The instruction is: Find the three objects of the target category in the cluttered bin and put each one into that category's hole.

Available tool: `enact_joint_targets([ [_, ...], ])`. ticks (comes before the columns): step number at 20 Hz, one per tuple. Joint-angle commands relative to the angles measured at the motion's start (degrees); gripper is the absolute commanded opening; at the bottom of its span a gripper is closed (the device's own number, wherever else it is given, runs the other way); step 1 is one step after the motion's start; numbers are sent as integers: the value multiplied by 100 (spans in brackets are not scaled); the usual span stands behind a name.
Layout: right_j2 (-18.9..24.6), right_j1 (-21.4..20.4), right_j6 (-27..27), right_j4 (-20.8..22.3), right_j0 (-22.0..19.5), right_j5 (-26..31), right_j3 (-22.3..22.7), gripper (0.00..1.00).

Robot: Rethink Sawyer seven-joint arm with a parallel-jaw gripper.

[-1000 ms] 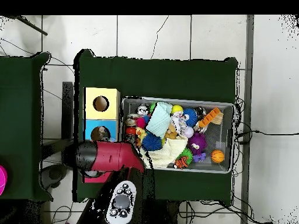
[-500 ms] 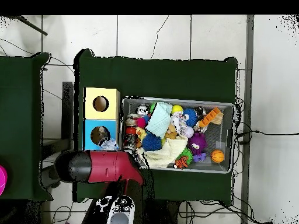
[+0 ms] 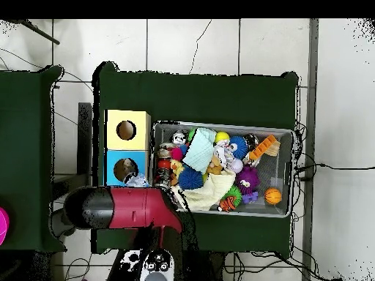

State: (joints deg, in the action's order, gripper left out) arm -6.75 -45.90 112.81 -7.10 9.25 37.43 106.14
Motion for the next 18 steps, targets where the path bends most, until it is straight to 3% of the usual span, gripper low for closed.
enact_joint_targets([
  [1,813,-159,-329,153,-530,-331,440,100],
  [18,1190,-276,-633,657,-1462,82,266,100],
])
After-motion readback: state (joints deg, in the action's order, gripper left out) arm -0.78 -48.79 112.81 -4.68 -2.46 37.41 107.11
